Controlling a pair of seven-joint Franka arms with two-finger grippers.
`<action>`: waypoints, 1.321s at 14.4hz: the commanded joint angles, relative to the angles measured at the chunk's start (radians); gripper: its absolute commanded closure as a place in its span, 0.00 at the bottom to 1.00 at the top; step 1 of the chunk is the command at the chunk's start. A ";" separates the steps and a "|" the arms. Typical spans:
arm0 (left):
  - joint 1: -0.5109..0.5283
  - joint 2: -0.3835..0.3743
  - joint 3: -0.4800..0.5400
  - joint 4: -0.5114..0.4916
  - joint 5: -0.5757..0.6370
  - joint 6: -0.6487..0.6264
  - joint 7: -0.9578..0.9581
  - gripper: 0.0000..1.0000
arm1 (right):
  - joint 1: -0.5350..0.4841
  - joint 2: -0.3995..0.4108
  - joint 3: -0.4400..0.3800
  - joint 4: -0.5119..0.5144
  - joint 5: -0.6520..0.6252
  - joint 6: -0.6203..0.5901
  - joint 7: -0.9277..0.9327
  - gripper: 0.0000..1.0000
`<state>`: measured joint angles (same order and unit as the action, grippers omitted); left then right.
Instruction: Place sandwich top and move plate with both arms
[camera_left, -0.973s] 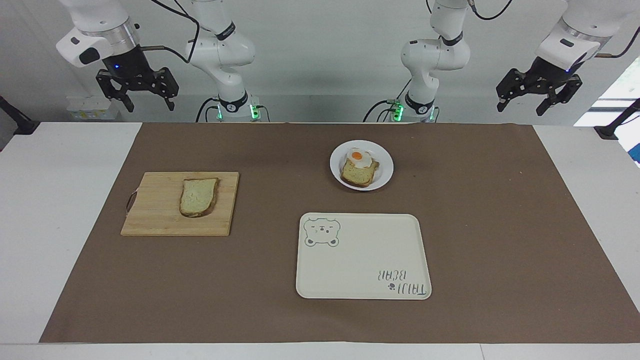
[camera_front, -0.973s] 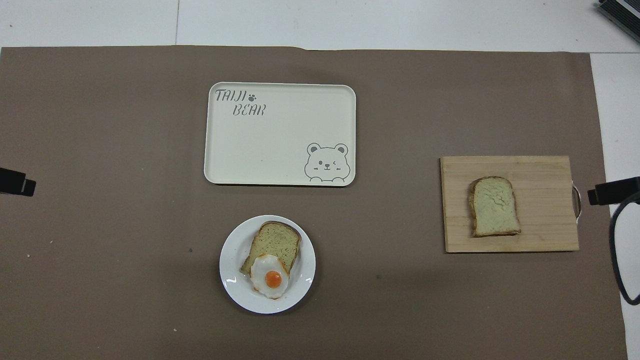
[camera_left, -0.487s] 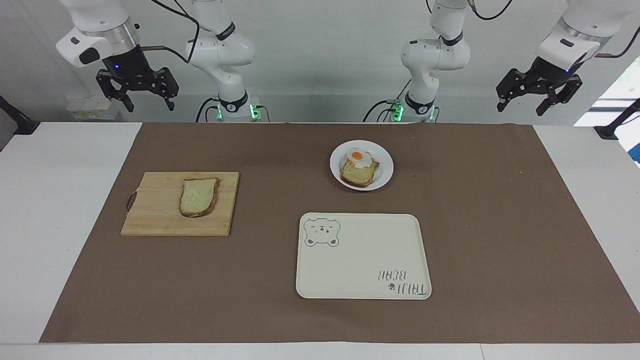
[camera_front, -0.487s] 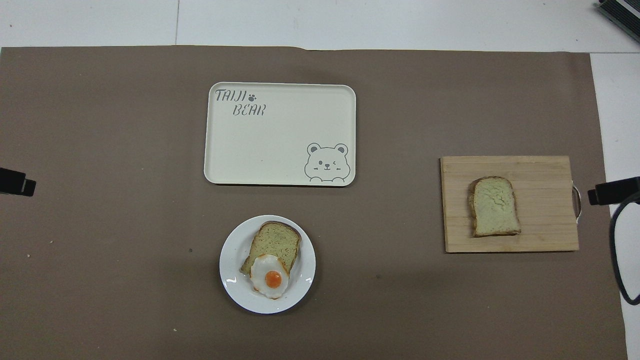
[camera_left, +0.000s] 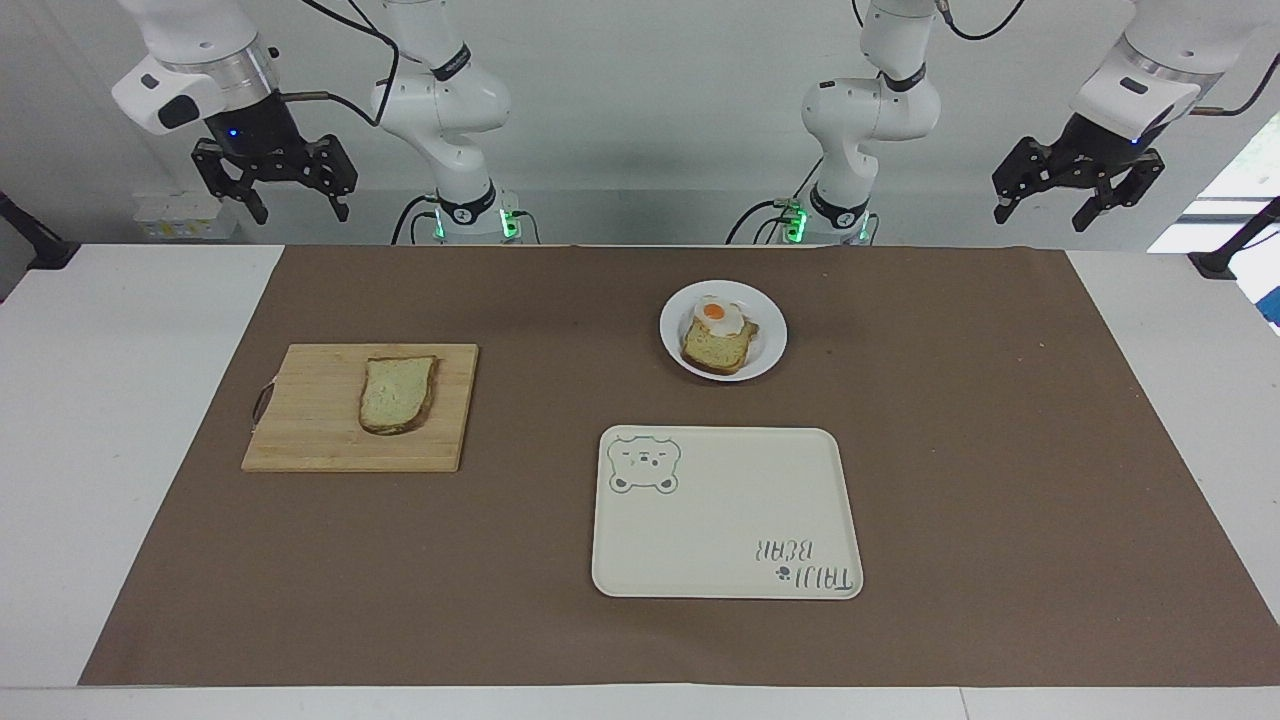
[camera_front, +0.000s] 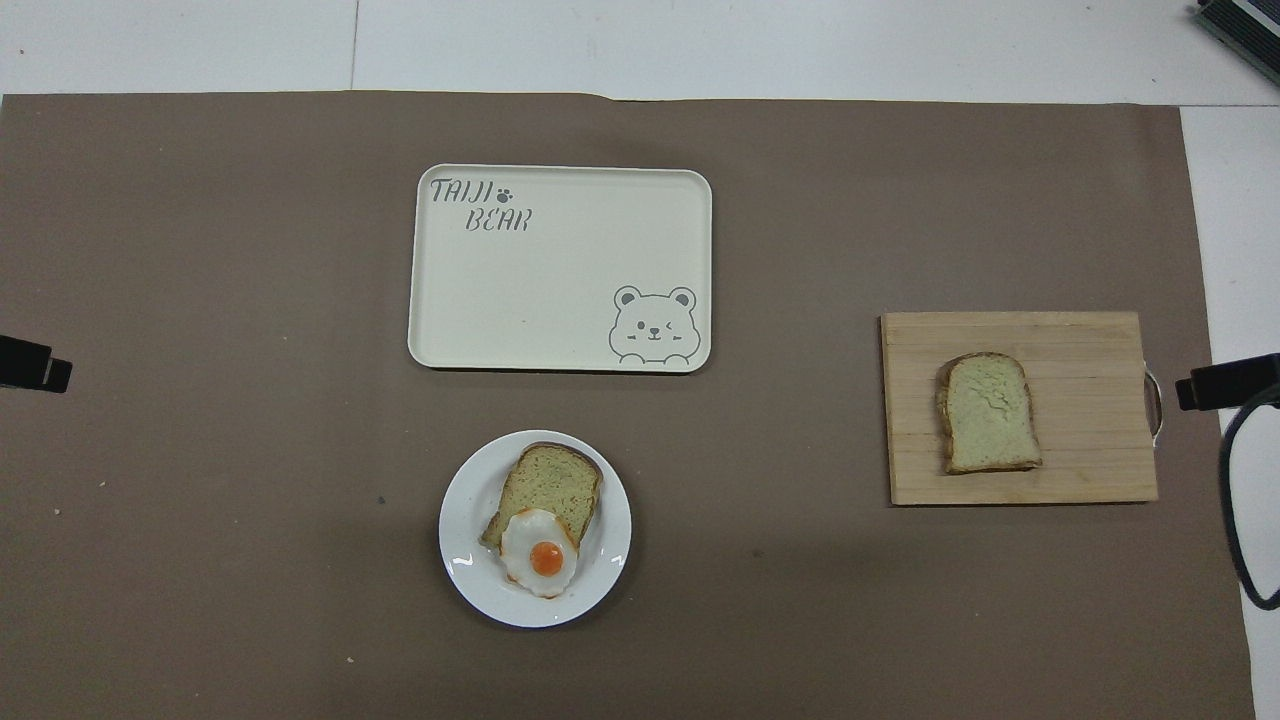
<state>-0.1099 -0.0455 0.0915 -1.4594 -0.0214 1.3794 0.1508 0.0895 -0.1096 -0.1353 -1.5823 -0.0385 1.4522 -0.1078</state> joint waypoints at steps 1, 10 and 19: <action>0.002 -0.024 -0.001 -0.025 -0.005 -0.003 -0.010 0.00 | -0.011 0.002 0.005 0.005 0.014 -0.015 0.017 0.00; 0.002 -0.024 -0.001 -0.025 -0.005 -0.003 -0.010 0.00 | -0.011 0.001 0.005 0.002 0.014 -0.015 0.017 0.00; 0.002 -0.024 -0.001 -0.025 -0.005 -0.003 -0.010 0.00 | -0.011 -0.016 0.005 -0.025 0.014 -0.009 0.022 0.00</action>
<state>-0.1099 -0.0455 0.0915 -1.4594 -0.0214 1.3794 0.1508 0.0890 -0.1095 -0.1353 -1.5877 -0.0385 1.4515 -0.1073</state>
